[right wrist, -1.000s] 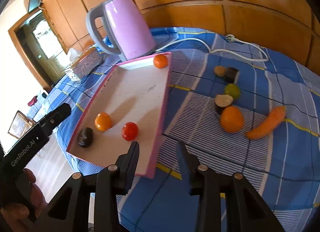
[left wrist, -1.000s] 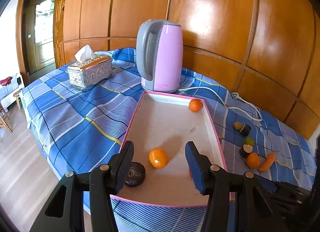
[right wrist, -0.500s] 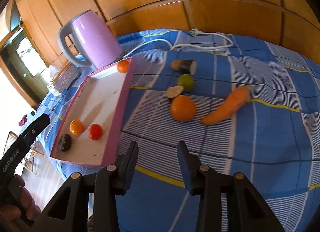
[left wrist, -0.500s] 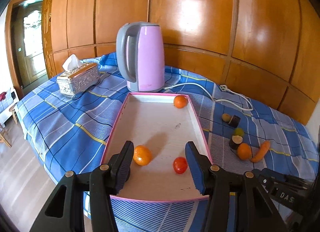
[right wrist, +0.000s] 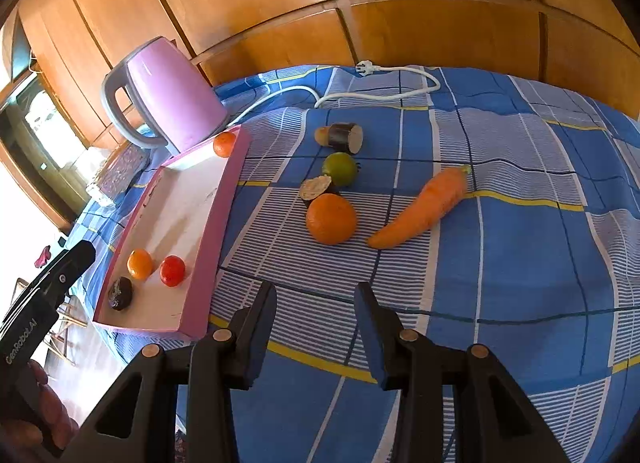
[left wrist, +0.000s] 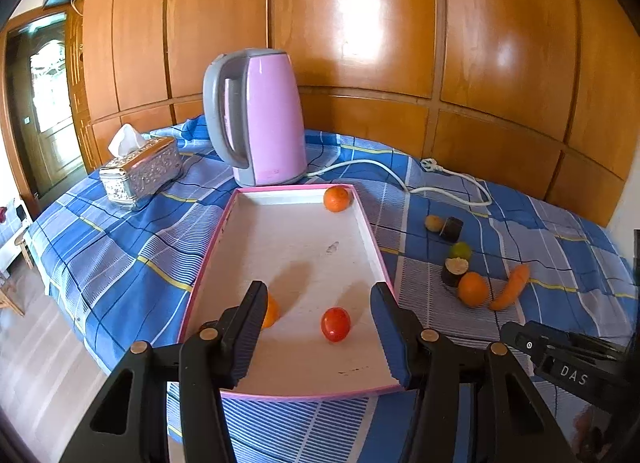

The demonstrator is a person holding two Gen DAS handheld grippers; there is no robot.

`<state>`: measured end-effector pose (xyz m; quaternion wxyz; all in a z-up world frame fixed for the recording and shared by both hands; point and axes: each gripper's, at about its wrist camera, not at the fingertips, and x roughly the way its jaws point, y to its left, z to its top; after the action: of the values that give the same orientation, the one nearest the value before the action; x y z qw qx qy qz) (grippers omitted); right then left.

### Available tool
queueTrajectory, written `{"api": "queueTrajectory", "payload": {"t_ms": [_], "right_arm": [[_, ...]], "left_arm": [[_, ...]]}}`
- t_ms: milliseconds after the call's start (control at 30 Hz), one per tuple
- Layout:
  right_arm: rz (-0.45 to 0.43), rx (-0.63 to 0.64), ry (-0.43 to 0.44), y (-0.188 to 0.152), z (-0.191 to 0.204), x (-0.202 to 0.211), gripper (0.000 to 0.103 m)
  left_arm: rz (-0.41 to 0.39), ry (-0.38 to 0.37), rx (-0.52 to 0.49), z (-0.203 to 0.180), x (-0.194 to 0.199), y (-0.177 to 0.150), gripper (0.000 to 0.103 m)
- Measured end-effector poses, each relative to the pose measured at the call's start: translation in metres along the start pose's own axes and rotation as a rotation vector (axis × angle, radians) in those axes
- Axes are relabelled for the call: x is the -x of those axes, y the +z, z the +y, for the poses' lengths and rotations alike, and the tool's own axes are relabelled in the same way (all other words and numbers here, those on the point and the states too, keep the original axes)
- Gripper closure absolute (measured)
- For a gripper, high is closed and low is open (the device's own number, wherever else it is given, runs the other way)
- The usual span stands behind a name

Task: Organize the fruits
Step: 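Withdraw both tools from the tray toward the remaining produce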

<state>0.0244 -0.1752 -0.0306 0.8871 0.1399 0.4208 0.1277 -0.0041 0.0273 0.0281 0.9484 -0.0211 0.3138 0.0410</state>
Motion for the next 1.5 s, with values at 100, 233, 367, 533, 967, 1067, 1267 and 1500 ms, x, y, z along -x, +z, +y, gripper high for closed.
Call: {"api": "queueTrajectory", "payload": {"t_ms": [100, 233, 367, 533, 967, 1067, 1267, 1500], "right_arm": [[-0.002, -0.007, -0.005, 0.000, -0.004, 0.000, 0.062], [-0.006, -0.022, -0.023, -0.001, -0.012, 0.000, 0.062], [-0.010, -0.041, -0.056, -0.001, -0.023, 0.001, 0.062], [-0.035, -0.021, -0.146, 0.001, -0.030, 0.005, 0.061], [-0.035, -0.099, -0.204, 0.003, -0.065, 0.004, 0.061], [-0.030, -0.099, -0.200, 0.004, -0.067, 0.003, 0.061], [-0.014, -0.102, -0.191, 0.005, -0.068, -0.003, 0.061], [-0.002, -0.095, -0.181, 0.012, -0.067, -0.010, 0.061]], "left_arm": [[0.009, -0.005, -0.012, -0.005, -0.002, -0.001, 0.049], [0.028, -0.021, -0.029, -0.012, -0.008, -0.003, 0.049], [0.056, -0.054, -0.060, -0.023, -0.015, -0.005, 0.049], [0.085, -0.102, -0.122, -0.045, -0.025, -0.008, 0.049], [0.160, -0.187, -0.191, -0.085, -0.050, -0.012, 0.049], [0.175, -0.205, -0.184, -0.089, -0.055, -0.011, 0.049], [0.196, -0.230, -0.177, -0.096, -0.065, -0.012, 0.051], [0.217, -0.264, -0.169, -0.107, -0.077, -0.008, 0.051]]}}
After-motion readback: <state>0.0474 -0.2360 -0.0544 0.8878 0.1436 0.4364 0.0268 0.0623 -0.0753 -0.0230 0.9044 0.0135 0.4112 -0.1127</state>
